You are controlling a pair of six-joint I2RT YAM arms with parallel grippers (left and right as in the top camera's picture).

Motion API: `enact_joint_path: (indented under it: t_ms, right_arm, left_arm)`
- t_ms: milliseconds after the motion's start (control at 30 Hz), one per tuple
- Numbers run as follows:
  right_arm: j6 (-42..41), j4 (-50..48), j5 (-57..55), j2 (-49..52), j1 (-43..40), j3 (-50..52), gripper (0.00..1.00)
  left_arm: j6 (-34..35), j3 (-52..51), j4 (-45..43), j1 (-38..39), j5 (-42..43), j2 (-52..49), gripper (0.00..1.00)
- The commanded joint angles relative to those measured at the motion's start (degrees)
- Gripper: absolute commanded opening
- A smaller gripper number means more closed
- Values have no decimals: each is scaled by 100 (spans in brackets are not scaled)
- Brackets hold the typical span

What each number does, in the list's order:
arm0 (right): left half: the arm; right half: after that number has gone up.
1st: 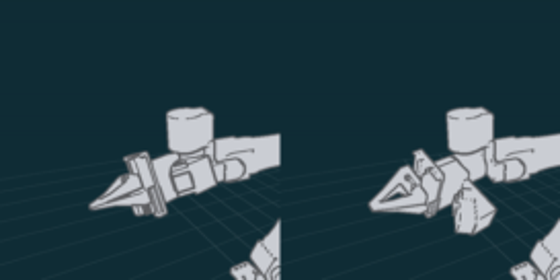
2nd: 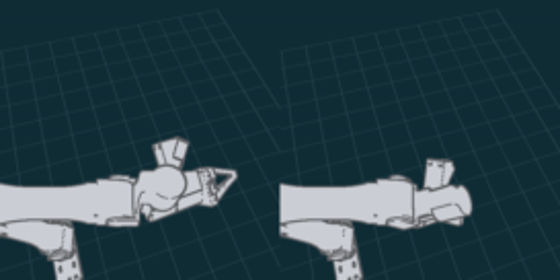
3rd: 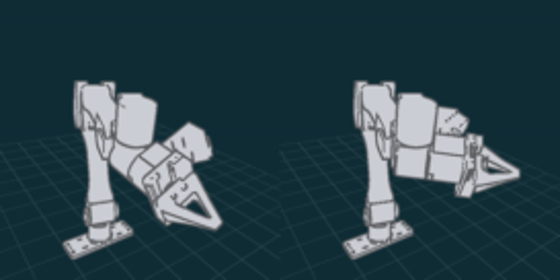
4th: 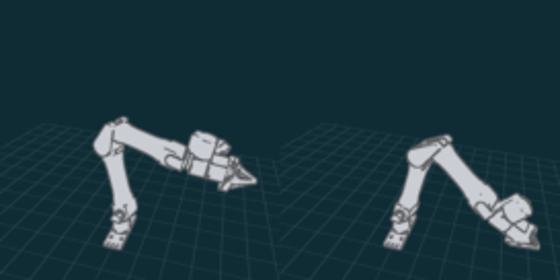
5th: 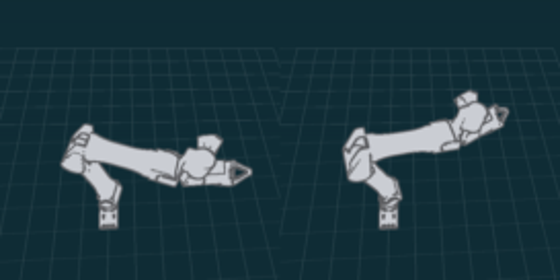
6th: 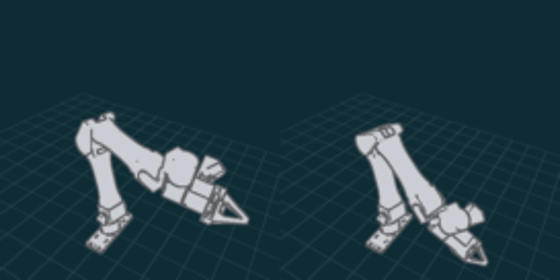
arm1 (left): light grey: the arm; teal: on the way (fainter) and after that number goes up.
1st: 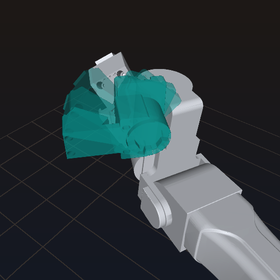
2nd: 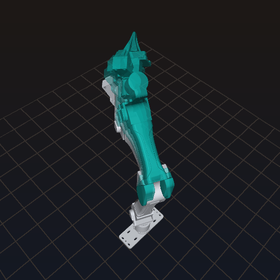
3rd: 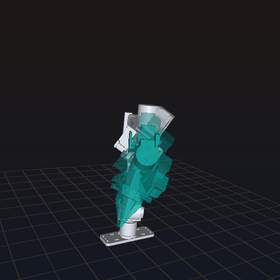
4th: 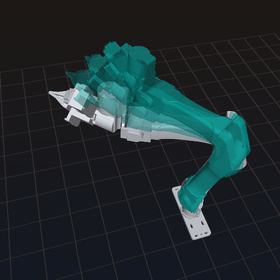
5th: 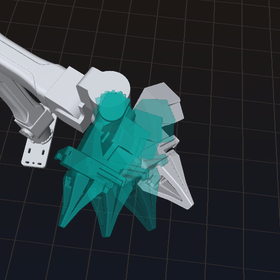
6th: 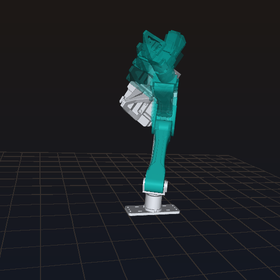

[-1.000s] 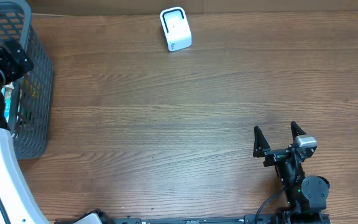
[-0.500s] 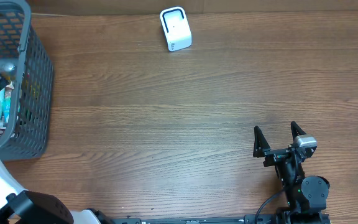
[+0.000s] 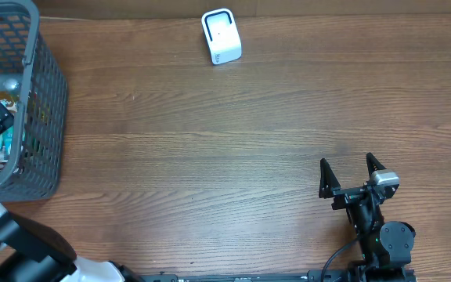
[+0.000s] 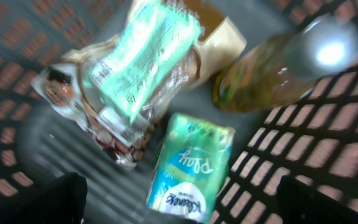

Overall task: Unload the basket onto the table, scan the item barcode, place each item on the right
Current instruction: 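Reach the left gripper into the grey basket toward the items, then grasp the green-labelled bottle in the basket with the left gripper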

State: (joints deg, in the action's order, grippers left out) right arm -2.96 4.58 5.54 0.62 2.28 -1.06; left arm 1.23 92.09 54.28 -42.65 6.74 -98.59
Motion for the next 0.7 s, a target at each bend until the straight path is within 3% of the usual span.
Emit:
enact_joint_path:
  t_ms: [0, 167, 667]
  right_arm:
    - [-4, -17, -50, -46, -15, 61, 100]
    - [-4, -17, -50, -44, -15, 61, 100]
    - [-4, -17, -50, -46, -15, 61, 100]
  left_arm:
    - [-306, 92, 72, -9, 175, -313, 100]
    - [-708, 92, 55, -9, 671, -651, 100]
    - [-769, 92, 227, 20, 686, -1327, 100]
